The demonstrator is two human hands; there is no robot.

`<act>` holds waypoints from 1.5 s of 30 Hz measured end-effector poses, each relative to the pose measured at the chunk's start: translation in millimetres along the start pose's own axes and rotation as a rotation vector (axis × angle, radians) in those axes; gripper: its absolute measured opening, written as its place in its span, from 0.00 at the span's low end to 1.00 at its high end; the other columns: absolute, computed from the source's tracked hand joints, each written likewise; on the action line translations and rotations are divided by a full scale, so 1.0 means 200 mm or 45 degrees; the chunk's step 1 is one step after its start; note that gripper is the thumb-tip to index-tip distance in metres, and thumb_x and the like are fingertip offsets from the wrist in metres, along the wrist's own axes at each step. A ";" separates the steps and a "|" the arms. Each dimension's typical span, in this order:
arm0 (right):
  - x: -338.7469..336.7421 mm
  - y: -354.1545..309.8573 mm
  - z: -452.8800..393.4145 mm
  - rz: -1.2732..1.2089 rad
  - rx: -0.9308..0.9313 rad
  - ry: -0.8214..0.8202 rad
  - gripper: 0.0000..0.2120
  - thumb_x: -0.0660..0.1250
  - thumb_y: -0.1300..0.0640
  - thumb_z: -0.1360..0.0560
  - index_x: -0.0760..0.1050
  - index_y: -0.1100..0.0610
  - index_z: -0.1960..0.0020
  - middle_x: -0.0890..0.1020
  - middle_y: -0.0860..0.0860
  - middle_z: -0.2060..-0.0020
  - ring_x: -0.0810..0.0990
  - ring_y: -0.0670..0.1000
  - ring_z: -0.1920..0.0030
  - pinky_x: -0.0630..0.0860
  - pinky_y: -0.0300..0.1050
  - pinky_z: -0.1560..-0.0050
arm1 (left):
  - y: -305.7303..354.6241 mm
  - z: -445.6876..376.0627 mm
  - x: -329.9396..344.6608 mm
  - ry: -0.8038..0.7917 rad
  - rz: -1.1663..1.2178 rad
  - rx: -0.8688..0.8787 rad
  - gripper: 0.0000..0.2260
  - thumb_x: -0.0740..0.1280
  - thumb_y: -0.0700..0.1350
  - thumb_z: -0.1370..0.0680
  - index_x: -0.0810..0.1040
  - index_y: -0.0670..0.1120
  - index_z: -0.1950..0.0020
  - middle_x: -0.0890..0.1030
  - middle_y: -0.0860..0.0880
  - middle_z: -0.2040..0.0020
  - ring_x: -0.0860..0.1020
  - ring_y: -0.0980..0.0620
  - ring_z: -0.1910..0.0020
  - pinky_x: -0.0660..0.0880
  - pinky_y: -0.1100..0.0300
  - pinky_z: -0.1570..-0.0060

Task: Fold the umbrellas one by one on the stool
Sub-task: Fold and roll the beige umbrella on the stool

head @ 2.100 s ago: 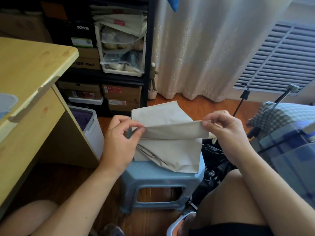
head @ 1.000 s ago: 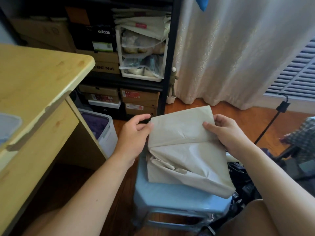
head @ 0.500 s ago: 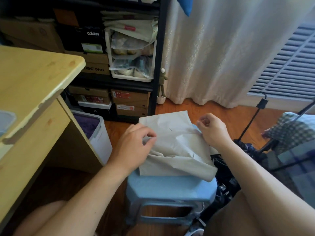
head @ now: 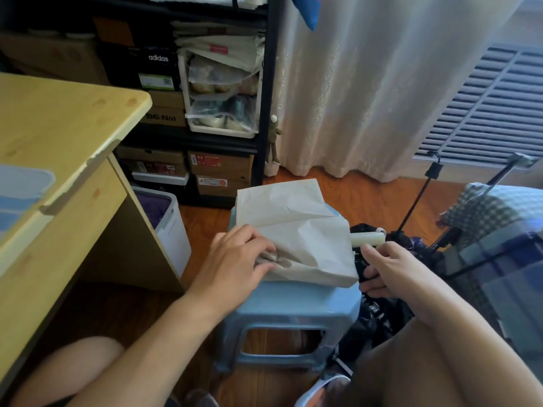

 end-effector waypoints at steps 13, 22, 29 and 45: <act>0.05 0.03 -0.01 -0.081 -0.232 -0.217 0.12 0.77 0.49 0.34 0.74 0.48 0.65 0.81 0.50 0.63 0.80 0.55 0.56 0.78 0.67 0.38 | -0.06 0.07 0.00 0.110 -0.032 -0.241 0.19 0.76 0.43 0.26 0.76 0.51 0.37 0.81 0.53 0.47 0.77 0.50 0.43 0.75 0.50 0.42; -0.04 -0.09 0.01 -0.680 -0.582 0.099 0.15 0.69 0.66 0.21 0.73 0.50 0.60 0.75 0.54 0.61 0.68 0.56 0.57 0.66 0.57 0.51 | -0.11 0.04 0.05 0.067 0.486 -0.502 0.21 0.65 0.55 0.17 0.68 0.59 0.24 0.78 0.57 0.38 0.75 0.59 0.40 0.71 0.62 0.42; -0.03 -0.08 -0.01 -0.619 -0.563 0.121 0.12 0.70 0.65 0.21 0.74 0.52 0.58 0.73 0.53 0.64 0.66 0.55 0.59 0.66 0.53 0.57 | -0.15 0.01 0.04 0.084 0.445 -0.497 0.26 0.72 0.46 0.21 0.70 0.57 0.24 0.81 0.62 0.47 0.76 0.54 0.39 0.71 0.54 0.37; -0.02 -0.10 -0.04 -0.708 -0.585 0.224 0.13 0.68 0.63 0.19 0.72 0.50 0.59 0.73 0.54 0.62 0.68 0.54 0.58 0.67 0.54 0.53 | -0.05 0.08 -0.12 0.375 0.805 -0.597 0.15 0.74 0.44 0.22 0.78 0.57 0.39 0.84 0.60 0.55 0.81 0.61 0.49 0.78 0.56 0.42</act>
Point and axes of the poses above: each hand's wrist, its own z-axis away from the middle knuckle, its own x-axis out of the palm, y = z × x, the point moved 5 cm from there along -z, towards the middle knuckle
